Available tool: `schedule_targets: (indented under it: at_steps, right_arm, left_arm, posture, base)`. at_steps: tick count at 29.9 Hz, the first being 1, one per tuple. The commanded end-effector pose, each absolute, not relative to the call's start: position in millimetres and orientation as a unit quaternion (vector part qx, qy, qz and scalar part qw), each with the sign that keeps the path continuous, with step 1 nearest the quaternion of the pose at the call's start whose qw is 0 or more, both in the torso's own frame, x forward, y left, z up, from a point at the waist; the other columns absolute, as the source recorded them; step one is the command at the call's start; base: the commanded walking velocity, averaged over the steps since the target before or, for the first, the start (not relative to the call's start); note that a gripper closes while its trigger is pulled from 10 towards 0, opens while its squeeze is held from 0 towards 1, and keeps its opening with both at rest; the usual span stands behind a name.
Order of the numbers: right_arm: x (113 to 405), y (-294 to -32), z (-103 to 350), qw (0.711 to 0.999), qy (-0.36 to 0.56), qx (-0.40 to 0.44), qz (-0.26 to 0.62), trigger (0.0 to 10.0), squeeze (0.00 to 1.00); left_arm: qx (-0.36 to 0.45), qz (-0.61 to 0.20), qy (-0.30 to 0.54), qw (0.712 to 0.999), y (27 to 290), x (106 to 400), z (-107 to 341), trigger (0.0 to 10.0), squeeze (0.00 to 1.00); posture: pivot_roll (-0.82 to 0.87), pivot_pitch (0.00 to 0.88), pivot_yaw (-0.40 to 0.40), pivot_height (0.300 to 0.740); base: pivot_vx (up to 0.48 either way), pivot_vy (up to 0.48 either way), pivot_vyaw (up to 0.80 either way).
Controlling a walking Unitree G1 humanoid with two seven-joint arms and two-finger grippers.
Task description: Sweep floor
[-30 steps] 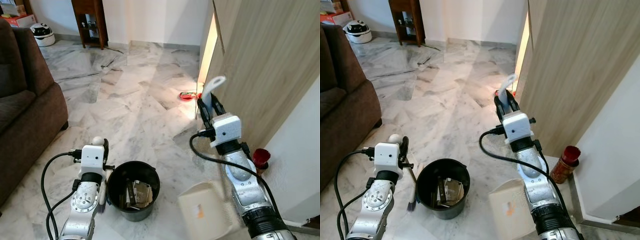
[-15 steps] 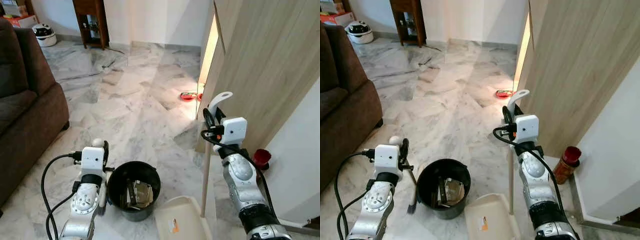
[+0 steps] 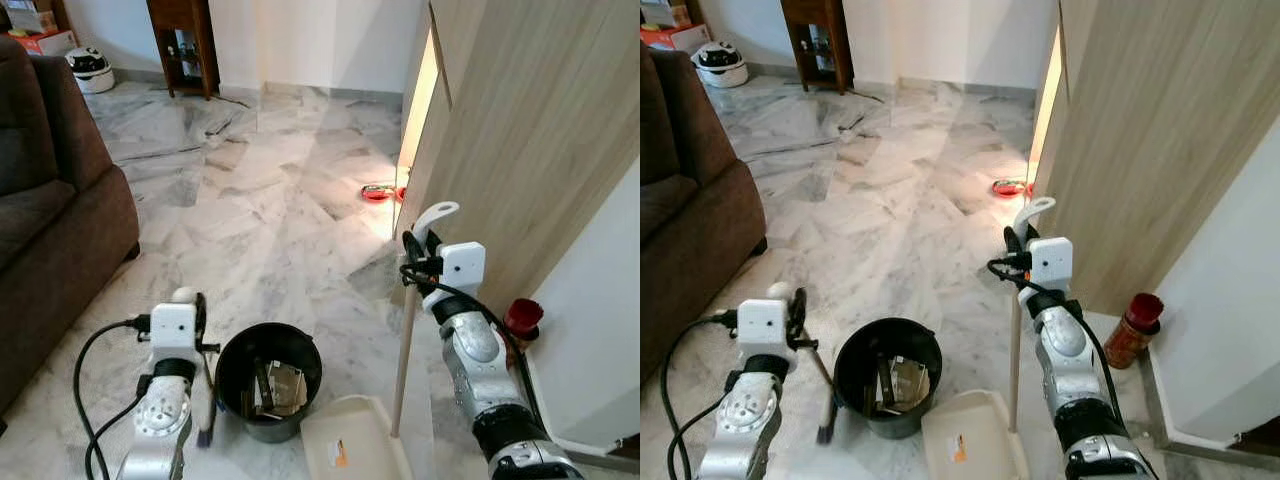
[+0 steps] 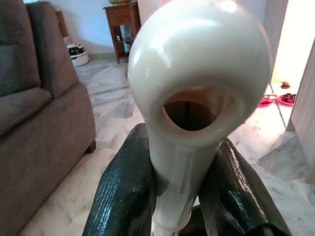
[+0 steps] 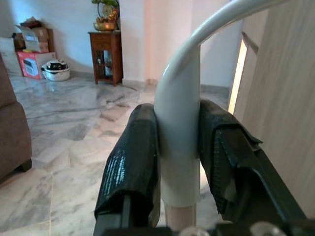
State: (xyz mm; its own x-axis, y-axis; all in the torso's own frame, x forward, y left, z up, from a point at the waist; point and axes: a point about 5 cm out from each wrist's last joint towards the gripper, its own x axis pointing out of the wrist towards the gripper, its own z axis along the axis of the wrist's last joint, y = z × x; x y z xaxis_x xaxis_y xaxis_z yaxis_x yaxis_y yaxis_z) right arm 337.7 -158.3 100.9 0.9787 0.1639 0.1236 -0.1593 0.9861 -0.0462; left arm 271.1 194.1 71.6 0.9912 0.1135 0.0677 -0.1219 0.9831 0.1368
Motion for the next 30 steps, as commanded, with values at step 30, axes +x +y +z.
schedule_targets:
  at_steps: [30]
  right_arm:
    - [342, -161, 94, 0.997, -0.055, -0.014, 0.054, 10.0, 0.00]
  left_arm:
    - [-0.028, 0.083, 0.014, 0.996, 193, 256, 48, 10.0, 0.00]
  posture:
    - [0.02, 0.000, -0.004, 0.740]
  base:
    - [0.000, 0.000, 0.00]
